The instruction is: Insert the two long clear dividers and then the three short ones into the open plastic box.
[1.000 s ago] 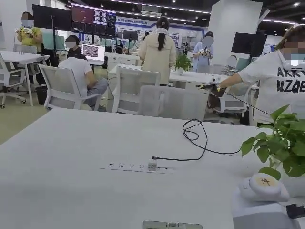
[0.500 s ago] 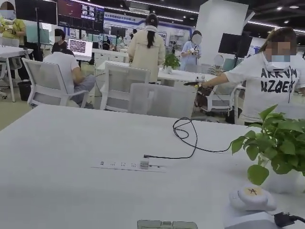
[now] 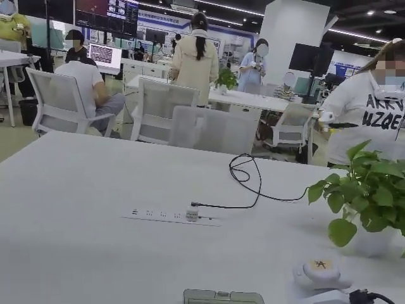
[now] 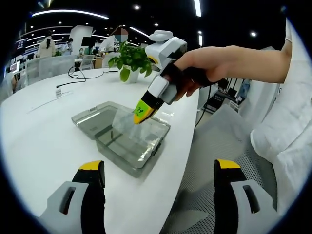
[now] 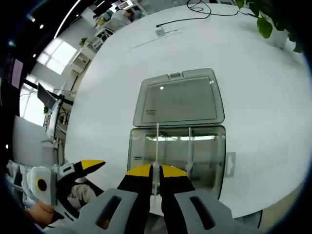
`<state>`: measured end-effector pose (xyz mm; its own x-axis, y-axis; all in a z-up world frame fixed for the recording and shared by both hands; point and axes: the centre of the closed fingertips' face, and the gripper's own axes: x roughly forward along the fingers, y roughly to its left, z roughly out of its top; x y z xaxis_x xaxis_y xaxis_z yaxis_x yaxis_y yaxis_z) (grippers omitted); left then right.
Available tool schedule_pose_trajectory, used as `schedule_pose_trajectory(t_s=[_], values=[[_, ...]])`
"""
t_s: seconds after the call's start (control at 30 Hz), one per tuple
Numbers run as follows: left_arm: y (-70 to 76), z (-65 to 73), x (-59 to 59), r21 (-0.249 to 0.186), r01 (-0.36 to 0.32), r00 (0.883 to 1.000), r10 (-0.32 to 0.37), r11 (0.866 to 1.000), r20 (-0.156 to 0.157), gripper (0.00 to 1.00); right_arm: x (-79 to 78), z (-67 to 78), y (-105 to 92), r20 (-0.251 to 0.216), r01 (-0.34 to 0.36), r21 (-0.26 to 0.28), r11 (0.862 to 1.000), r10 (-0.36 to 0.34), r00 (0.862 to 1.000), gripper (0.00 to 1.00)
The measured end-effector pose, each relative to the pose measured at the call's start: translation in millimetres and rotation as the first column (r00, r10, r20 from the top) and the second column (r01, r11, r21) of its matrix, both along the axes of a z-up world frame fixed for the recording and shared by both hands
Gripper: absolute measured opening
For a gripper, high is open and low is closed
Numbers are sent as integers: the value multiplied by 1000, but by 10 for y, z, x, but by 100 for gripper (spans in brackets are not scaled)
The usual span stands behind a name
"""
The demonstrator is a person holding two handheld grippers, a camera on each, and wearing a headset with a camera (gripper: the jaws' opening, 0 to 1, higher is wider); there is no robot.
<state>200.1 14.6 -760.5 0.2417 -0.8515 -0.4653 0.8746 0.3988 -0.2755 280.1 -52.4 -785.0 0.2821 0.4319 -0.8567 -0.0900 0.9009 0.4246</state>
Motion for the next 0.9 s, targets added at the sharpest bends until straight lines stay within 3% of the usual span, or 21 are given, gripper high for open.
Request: schedule_pose_trajectory(t_s=[0.57, 0.9], values=[[-3, -8, -12, -8, 0, 1000, 0, 1000, -12, 95, 19, -105, 22, 2, -31, -30, 999, 31, 1000, 7], [-2, -21, -25, -4, 4, 1000, -4, 1000, -15, 94, 35, -84, 66, 37, -113, -114, 987, 118, 992, 7]])
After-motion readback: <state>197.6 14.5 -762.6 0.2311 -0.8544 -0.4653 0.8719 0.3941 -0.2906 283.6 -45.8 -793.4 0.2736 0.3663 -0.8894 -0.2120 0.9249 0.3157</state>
